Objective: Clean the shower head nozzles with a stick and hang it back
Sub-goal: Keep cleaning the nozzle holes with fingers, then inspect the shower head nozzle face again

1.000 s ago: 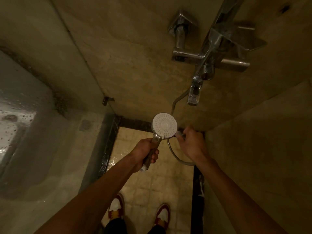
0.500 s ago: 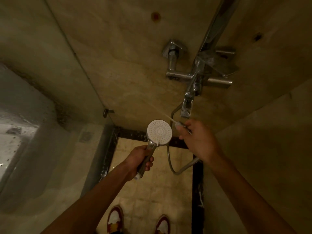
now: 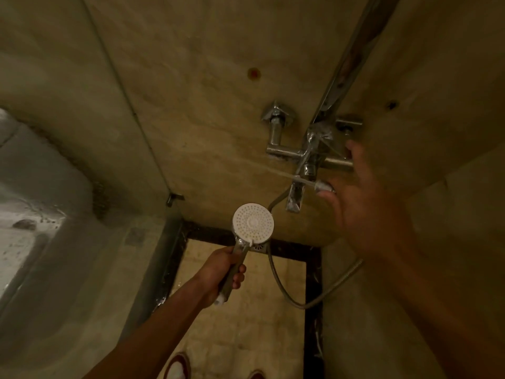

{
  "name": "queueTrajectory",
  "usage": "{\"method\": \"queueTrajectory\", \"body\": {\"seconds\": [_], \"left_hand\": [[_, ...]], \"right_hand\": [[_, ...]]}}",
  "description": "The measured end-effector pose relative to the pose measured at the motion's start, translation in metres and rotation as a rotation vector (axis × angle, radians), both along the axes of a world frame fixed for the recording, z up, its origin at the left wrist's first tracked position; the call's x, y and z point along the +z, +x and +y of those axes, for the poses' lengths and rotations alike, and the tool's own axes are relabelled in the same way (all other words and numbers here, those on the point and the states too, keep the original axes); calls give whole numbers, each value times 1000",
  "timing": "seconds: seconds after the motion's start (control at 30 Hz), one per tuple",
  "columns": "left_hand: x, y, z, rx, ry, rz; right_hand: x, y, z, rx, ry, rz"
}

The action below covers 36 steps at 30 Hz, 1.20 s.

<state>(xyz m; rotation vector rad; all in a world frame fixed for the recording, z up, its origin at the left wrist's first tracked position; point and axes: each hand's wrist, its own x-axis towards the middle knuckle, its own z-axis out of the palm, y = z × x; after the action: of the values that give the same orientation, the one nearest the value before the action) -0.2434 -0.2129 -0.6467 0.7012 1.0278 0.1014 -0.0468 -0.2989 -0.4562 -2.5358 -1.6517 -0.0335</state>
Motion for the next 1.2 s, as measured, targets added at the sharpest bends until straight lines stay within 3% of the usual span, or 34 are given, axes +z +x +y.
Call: {"method": "queueTrajectory", "body": {"seconds": [0.33,0.57,0.8,1.0,1.2], "left_hand": [[11,-8,-8,20,-13,-20],[40,-16,-14,32,-42,-58],[98,-23,-14,82,-31,-146],[156,-25,-6,129,-13,-220],[221,-11,3,144,37,-317]], "right_hand": [[-8,-3,-9,-82,-125,57],[11,-3,-2,-132,-116,268],[38,-18,-22,-256,158,600],[71,-42,-45,-341,259,977],[94,-70,-73,-387,426,1181]]}}
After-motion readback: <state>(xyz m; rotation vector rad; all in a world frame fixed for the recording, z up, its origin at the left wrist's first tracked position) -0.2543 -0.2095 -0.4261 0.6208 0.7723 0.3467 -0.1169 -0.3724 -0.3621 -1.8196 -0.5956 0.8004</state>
